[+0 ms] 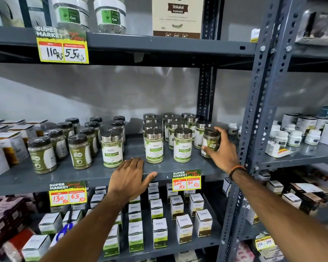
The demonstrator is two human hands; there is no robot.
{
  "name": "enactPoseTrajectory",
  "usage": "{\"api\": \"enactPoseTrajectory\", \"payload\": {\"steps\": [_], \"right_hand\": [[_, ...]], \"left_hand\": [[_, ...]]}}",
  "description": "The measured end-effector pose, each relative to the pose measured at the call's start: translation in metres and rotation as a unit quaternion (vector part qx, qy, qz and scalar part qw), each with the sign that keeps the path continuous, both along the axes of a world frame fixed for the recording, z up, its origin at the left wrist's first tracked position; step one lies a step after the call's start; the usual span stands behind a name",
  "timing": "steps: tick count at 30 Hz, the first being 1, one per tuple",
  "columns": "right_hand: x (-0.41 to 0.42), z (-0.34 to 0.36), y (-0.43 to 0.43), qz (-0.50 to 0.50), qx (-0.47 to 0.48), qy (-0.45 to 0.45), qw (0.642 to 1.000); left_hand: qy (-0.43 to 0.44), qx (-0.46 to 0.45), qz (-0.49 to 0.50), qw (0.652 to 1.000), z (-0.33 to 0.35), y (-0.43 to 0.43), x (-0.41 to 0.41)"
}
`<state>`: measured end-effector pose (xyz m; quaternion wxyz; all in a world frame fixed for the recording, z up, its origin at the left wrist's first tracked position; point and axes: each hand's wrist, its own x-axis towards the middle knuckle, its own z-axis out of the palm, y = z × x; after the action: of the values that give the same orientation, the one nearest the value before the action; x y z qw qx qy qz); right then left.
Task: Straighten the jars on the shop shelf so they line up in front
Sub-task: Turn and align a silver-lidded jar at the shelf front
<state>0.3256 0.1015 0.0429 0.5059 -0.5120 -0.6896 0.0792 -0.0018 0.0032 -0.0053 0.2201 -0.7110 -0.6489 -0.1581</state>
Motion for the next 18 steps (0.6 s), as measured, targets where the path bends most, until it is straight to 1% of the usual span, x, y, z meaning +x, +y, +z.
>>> {"api": "enactPoseTrajectory", "payload": {"steps": [4,7,9,12,14,18], "right_hand": [[-0.002,0.012,-0.016,-0.012,0.041,0.016,0.999],[-0.007,0.028,-0.039,0.007,0.071,0.023,0.997],[-0.017,0.039,-0.058,0.025,0.091,0.015,0.995],[-0.040,0.056,-0.082,0.065,0.112,0.004,0.992],[-0.063,0.064,-0.096,0.102,0.122,0.002,0.987],[-0.122,0.071,-0.116,0.178,0.112,0.017,0.978]], "left_hand": [[-0.014,-0.012,0.003,1.000,0.006,-0.006,0.003],[-0.039,-0.035,-0.014,0.999,0.017,-0.016,0.005],[-0.048,-0.034,-0.031,0.998,0.029,-0.027,0.005],[-0.030,-0.013,-0.046,0.998,0.051,-0.047,0.001],[-0.020,0.007,-0.039,0.999,0.070,-0.061,-0.010],[-0.028,0.047,-0.012,0.998,0.098,-0.086,-0.056]]}}
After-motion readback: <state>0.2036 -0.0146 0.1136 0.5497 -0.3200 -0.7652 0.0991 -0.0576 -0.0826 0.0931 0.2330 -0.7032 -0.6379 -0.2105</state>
